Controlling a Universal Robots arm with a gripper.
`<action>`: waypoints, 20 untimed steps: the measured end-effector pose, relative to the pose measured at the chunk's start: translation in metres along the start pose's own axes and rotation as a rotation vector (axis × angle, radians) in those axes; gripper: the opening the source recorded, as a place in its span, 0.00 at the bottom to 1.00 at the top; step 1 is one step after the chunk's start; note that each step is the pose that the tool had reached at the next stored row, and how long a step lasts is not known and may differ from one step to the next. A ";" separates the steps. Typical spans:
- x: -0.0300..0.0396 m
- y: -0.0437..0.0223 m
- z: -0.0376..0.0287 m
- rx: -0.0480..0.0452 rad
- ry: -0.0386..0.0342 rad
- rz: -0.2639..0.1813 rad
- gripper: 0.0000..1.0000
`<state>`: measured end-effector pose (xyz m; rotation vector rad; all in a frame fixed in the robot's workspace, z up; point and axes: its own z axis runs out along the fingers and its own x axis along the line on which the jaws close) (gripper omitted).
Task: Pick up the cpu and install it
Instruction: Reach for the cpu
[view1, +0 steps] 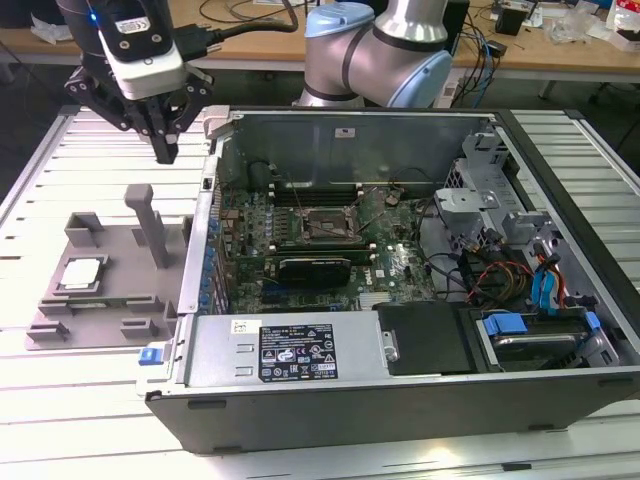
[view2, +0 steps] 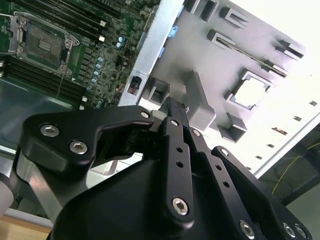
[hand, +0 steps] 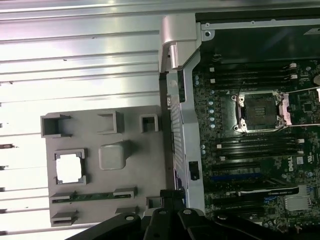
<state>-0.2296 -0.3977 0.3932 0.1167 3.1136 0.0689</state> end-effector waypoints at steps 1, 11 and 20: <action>0.0023 -0.0002 -0.0001 0.0000 0.0000 0.000 0.11; 0.0158 -0.0012 -0.0003 0.0001 0.0000 0.000 0.11; 0.0276 -0.0020 -0.0003 0.0000 0.0000 0.000 0.11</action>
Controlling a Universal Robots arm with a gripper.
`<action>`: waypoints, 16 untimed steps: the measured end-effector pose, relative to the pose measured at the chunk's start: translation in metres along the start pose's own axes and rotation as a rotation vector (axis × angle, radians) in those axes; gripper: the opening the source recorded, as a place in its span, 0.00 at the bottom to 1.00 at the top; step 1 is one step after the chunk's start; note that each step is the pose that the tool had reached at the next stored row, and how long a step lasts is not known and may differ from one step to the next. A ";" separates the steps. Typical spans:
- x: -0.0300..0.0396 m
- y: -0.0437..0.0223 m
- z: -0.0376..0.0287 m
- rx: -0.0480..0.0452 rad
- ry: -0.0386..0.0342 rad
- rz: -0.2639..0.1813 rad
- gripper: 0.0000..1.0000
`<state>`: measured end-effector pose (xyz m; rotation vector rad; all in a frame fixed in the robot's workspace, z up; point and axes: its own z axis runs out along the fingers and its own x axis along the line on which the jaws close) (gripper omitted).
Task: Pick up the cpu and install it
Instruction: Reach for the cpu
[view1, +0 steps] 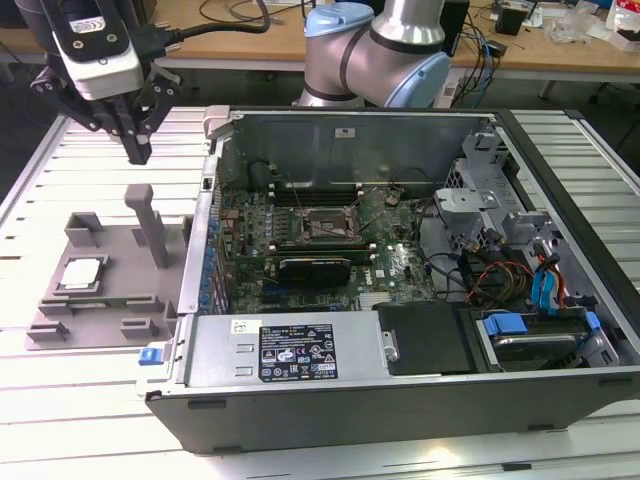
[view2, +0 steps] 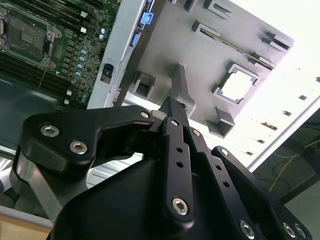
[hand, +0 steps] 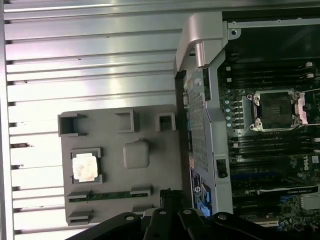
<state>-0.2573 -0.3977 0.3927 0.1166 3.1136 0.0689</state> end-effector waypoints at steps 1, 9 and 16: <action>0.0012 -0.0001 0.0000 0.0000 0.0000 0.000 0.11; 0.0106 -0.0008 0.0010 0.0000 0.0000 0.000 0.11; 0.0217 -0.0016 0.0047 0.0000 0.0000 0.000 0.11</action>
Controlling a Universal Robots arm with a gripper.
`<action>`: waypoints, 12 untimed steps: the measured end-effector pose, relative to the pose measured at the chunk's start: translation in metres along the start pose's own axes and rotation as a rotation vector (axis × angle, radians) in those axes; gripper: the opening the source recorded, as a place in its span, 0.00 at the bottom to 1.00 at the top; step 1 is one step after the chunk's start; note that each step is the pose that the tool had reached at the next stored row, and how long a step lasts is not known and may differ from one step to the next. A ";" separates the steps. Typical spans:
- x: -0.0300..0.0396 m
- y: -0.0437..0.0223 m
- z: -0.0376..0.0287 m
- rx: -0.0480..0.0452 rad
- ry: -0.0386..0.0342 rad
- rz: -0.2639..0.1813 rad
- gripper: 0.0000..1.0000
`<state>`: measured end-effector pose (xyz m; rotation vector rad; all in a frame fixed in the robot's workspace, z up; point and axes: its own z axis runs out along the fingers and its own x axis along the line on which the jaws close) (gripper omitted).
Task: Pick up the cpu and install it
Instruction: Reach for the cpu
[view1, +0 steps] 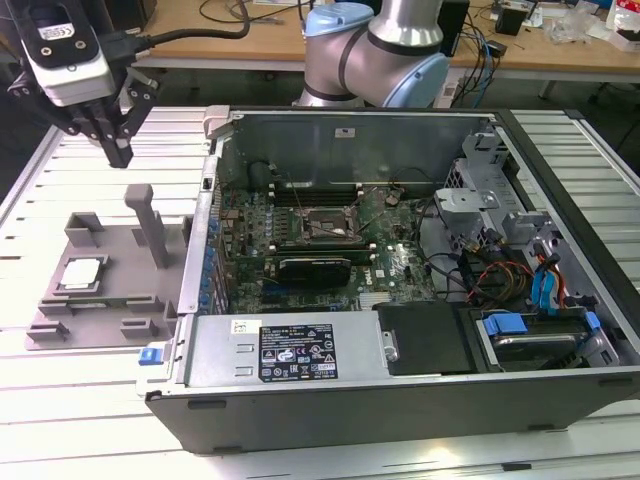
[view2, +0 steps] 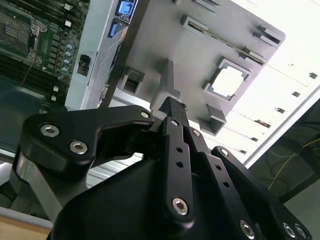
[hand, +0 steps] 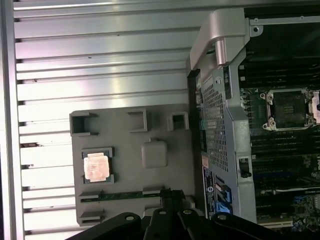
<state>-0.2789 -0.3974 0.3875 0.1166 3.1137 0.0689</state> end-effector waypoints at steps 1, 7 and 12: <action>0.0014 -0.0001 0.0006 0.0001 0.0000 0.000 0.11; 0.0068 -0.0001 0.0032 0.0000 0.0000 0.000 0.11; 0.0139 0.0003 0.0099 0.0008 0.0000 0.000 0.11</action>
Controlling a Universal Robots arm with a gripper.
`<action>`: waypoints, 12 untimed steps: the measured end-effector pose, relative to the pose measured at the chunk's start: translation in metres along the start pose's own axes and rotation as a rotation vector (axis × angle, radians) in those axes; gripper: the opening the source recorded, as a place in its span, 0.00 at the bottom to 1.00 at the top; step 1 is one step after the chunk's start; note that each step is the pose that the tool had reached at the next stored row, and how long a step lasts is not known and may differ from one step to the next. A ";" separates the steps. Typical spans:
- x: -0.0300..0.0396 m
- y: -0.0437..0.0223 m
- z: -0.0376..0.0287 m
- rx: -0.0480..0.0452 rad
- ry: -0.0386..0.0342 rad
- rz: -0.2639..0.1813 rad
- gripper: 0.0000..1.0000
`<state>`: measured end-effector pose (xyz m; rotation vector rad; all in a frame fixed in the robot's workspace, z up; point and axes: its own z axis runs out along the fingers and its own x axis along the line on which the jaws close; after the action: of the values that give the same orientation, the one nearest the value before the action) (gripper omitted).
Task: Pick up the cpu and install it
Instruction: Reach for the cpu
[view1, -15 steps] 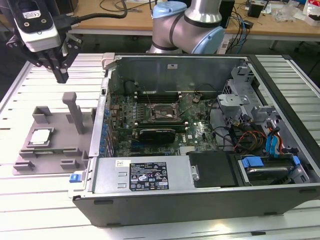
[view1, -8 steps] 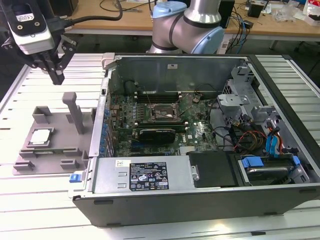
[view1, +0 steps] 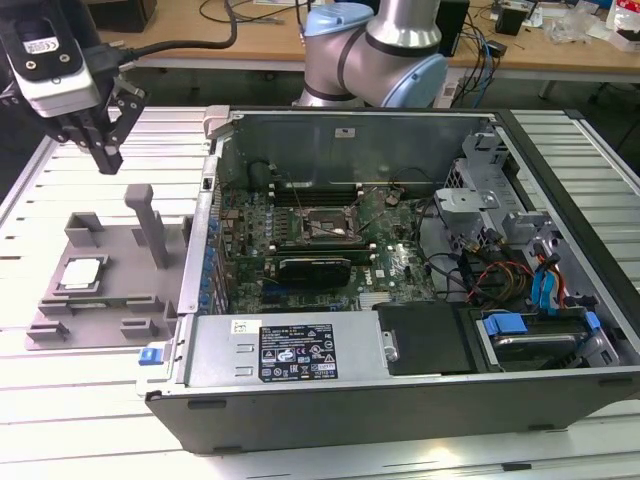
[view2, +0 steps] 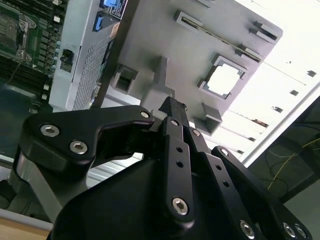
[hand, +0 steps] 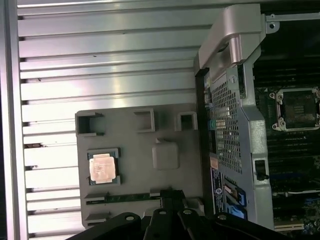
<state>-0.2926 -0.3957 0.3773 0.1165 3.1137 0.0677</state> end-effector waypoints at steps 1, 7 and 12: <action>0.0022 0.0001 0.0017 0.0003 0.0000 0.000 0.11; 0.0227 -0.0002 0.0132 0.0028 -0.0002 0.000 0.11; 0.0342 -0.0010 0.0206 0.0033 -0.0002 0.000 0.11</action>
<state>-0.3262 -0.3932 0.3559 0.1165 3.1137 0.0625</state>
